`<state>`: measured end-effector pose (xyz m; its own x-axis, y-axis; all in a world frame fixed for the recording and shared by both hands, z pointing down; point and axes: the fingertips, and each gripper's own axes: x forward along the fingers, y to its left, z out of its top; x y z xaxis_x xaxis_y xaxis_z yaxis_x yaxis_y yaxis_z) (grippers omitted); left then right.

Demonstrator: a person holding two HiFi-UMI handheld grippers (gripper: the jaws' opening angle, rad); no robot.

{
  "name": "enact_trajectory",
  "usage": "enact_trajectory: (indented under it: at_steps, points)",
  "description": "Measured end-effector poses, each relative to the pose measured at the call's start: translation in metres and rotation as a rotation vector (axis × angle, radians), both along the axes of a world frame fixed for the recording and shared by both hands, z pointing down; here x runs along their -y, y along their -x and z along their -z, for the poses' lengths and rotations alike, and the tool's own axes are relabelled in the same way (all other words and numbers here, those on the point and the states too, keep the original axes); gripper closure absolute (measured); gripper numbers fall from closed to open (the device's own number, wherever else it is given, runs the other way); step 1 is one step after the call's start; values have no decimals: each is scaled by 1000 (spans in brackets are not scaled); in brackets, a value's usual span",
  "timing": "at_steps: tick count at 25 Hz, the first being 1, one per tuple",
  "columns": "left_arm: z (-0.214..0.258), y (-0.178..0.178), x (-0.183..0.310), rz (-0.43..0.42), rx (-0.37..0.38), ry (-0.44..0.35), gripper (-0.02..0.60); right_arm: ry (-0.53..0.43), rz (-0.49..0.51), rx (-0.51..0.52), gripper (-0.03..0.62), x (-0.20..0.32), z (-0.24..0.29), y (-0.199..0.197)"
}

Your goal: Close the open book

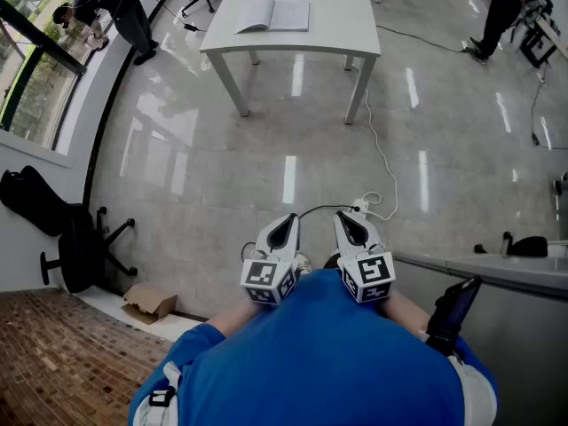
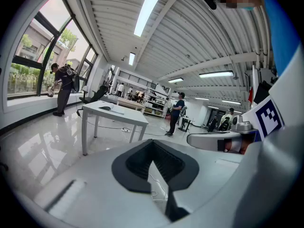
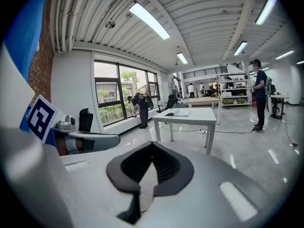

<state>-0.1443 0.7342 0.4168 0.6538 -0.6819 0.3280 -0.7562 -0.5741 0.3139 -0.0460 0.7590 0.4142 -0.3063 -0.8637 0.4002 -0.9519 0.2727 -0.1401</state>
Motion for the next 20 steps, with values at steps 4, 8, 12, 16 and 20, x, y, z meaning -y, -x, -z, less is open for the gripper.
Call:
enact_trajectory:
  at_steps: [4, 8, 12, 16, 20]
  points:
    - [-9, 9, 15, -8, -10, -15, 574, -34, -12, -22, 592, 20, 1, 4]
    - [-17, 9, 30, -3, 1, -2, 574, -29, -9, -20, 592, 38, -7, 2]
    - [-20, -6, 61, 8, 17, -6, 574, -14, 2, -5, 592, 68, -11, -14]
    - [-13, -22, 96, 21, 33, -26, 574, -38, 32, 0, 592, 104, -7, -28]
    - [-4, -48, 131, 34, 41, -50, 574, -62, 47, 7, 592, 140, 0, -54]
